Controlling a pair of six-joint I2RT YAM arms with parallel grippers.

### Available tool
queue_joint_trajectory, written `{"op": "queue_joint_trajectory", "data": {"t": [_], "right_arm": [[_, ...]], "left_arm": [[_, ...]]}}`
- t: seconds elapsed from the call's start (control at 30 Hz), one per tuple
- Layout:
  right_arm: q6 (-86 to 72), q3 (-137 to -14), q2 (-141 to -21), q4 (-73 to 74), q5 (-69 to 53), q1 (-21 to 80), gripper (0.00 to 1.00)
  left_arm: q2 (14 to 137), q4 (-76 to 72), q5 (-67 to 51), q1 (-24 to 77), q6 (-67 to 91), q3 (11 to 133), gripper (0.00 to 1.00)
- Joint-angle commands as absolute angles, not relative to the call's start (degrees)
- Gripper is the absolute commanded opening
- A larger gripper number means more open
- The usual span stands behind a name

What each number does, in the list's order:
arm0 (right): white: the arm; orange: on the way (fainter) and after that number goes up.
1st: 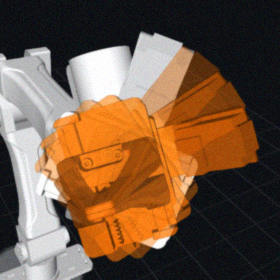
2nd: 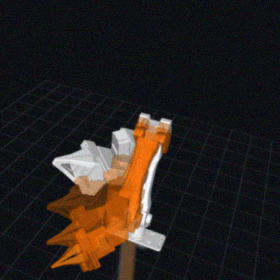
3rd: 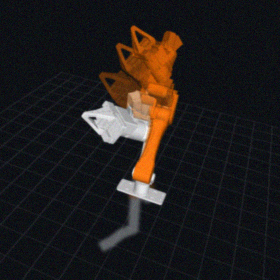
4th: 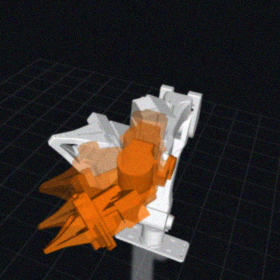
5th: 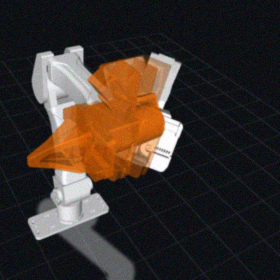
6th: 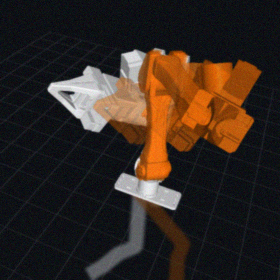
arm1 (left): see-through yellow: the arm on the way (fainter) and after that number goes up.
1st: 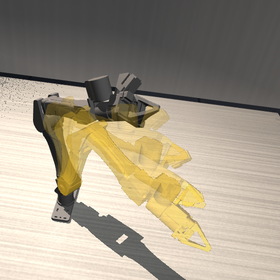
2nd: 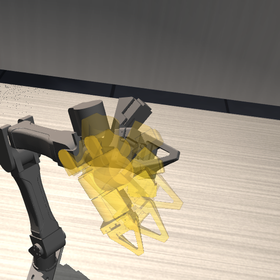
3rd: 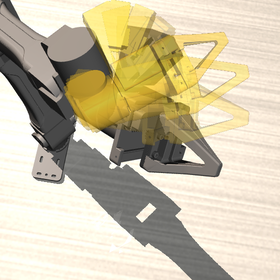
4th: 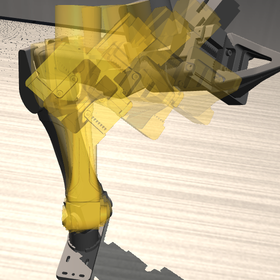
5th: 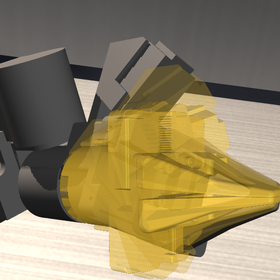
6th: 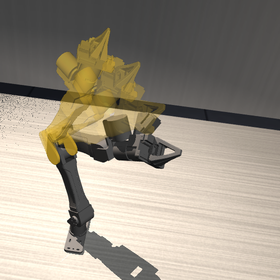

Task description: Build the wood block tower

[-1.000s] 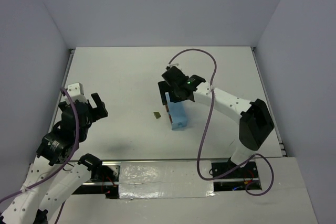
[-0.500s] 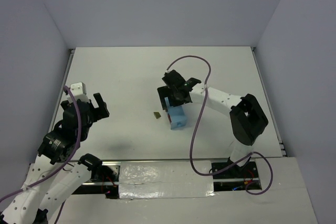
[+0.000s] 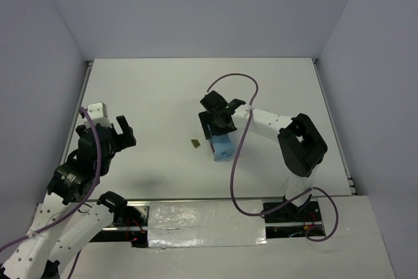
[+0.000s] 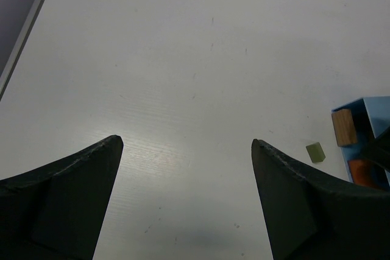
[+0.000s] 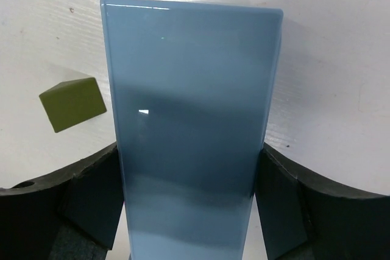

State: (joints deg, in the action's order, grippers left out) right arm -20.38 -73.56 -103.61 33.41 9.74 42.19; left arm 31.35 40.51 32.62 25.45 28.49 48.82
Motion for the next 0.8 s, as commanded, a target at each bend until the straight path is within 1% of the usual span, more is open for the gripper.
{"op": "queue_joint_trajectory", "data": {"t": [0.0,0.13,0.27,0.4,0.6,0.67,0.77], "right_arm": [[-18.81,-76.88,-101.34,35.13,13.52,42.01,0.58],[-17.23,-83.48,-103.53,43.40,25.64,43.15,0.58],[-18.10,-87.09,-105.20,48.94,32.24,46.31,0.58],[-19.85,-87.10,-105.99,50.26,34.00,48.08,0.58],[-24.69,-93.23,-109.77,61.32,45.77,51.23,0.57],[-29.16,-95.35,-111.18,65.28,48.76,50.98,0.57],[-28.22,-95.80,-110.66,65.22,47.64,49.49,0.57]], "left_arm": [[31.20,37.97,32.08,25.75,27.33,48.78,1.00],[31.03,37.97,32.34,25.84,27.42,48.69,0.99],[30.76,38.23,32.61,25.75,27.51,48.69,0.99],[30.41,38.14,32.70,25.75,27.51,48.69,0.99],[30.50,38.06,32.34,25.75,27.42,48.60,1.00],[30.59,38.14,32.52,25.84,27.51,48.78,1.00],[30.41,38.23,32.78,25.84,27.60,48.69,1.00]]}}
